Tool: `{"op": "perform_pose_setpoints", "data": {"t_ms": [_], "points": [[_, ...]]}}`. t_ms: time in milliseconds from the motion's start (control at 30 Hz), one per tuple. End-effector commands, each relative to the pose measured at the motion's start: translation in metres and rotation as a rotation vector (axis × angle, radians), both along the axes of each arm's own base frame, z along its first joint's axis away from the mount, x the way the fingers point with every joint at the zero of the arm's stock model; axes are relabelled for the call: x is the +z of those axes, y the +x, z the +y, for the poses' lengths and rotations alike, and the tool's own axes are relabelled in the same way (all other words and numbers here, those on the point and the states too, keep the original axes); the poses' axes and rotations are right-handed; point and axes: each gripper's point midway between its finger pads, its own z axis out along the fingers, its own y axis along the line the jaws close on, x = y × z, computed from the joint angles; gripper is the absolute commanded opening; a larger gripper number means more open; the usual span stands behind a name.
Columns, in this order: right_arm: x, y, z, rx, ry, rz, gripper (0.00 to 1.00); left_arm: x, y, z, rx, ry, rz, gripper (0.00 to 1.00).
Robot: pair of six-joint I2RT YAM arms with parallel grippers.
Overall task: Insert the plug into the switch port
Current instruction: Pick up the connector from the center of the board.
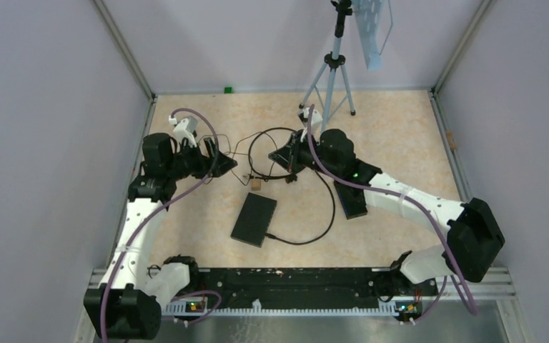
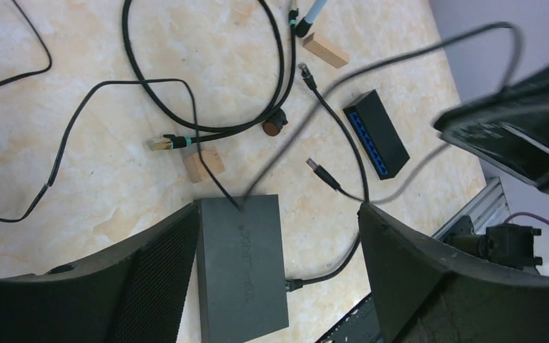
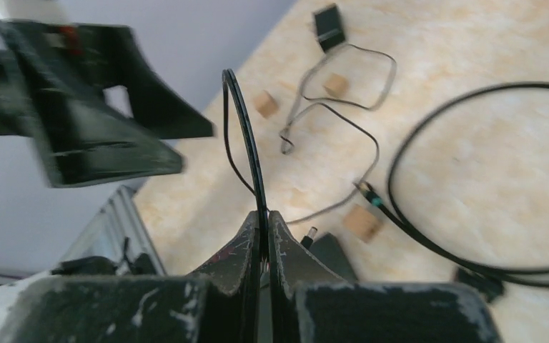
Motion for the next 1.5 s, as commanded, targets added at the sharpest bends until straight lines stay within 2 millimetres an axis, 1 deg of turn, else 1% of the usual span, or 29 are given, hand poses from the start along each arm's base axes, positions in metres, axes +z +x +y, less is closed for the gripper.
{"op": "perform_pose_setpoints", "data": {"t_ms": [0,100,233,267,367,433,500,533,633,700,767,833,933,1033,1067,1133,1267,1367,1467], "points": [[-0.031,0.008,-0.034,-0.057,-0.303,-0.012,0.0,0.033,-0.009,-0.008,-0.081,-0.011,-0.135,0.87],[-0.032,0.007,-0.045,-0.004,-0.418,-0.169,0.0,0.046,-0.015,-0.013,-0.113,-0.031,-0.169,0.87],[-0.008,-0.004,-0.057,0.085,-0.483,-0.475,0.0,0.071,-0.019,-0.017,-0.132,-0.052,-0.228,0.88],[0.004,-0.008,-0.058,0.11,-0.481,-0.586,0.0,0.078,-0.02,-0.017,-0.132,-0.059,-0.244,0.88],[0.024,-0.037,-0.062,0.256,-0.512,-0.961,0.0,0.101,-0.022,-0.02,-0.136,-0.092,-0.282,0.9],[0.034,-0.055,-0.066,0.316,-0.532,-1.204,0.0,0.118,-0.023,-0.024,-0.153,-0.127,-0.303,0.91],[0.033,-0.074,-0.068,0.413,-0.593,-1.473,0.0,0.133,-0.026,-0.031,-0.196,-0.178,-0.31,0.91],[0.034,-0.078,-0.068,0.431,-0.629,-1.582,0.0,0.14,-0.028,-0.034,-0.221,-0.208,-0.303,0.91],[0.05,-0.083,-0.067,0.409,-0.696,-1.767,0.0,0.159,-0.028,-0.043,-0.251,-0.278,-0.274,0.88],[0.06,-0.086,-0.066,0.38,-0.732,-1.881,0.0,0.18,-0.035,-0.055,-0.281,-0.302,-0.279,0.87],[0.074,-0.084,-0.066,0.335,-0.773,-1.956,0.0,0.192,-0.041,-0.069,-0.276,-0.312,-0.287,0.89],[0.084,-0.08,-0.066,0.298,-0.84,-2.016,0.0,0.197,-0.047,-0.082,-0.278,-0.331,-0.275,0.9],[0.1,-0.079,-0.068,0.236,-0.893,-2.074,0.0,0.187,-0.047,-0.092,-0.254,-0.368,-0.19,0.88],[0.115,-0.085,-0.068,0.197,-0.867,-2.107,0.0,0.174,-0.044,-0.095,-0.185,-0.4,-0.129,0.88],[0.118,-0.088,-0.067,0.188,-0.856,-2.116,0.0,0.172,-0.045,-0.097,-0.172,-0.42,-0.12,0.89],[0.122,-0.092,-0.067,0.181,-0.842,-2.128,0.0,0.17,-0.046,-0.098,-0.155,-0.462,-0.112,0.9],[0.125,-0.1,-0.063,0.191,-0.823,-2.151,0.0,0.175,-0.047,-0.106,-0.174,-0.521,-0.116,0.95],[0.127,-0.107,-0.058,0.205,-0.804,-2.166,0.0,0.173,-0.044,-0.112,-0.183,-0.519,-0.105,0.95],[0.13,-0.114,-0.054,0.207,-0.784,-2.182,0.0,0.167,-0.041,-0.116,-0.18,-0.523,-0.089,0.94]]}}
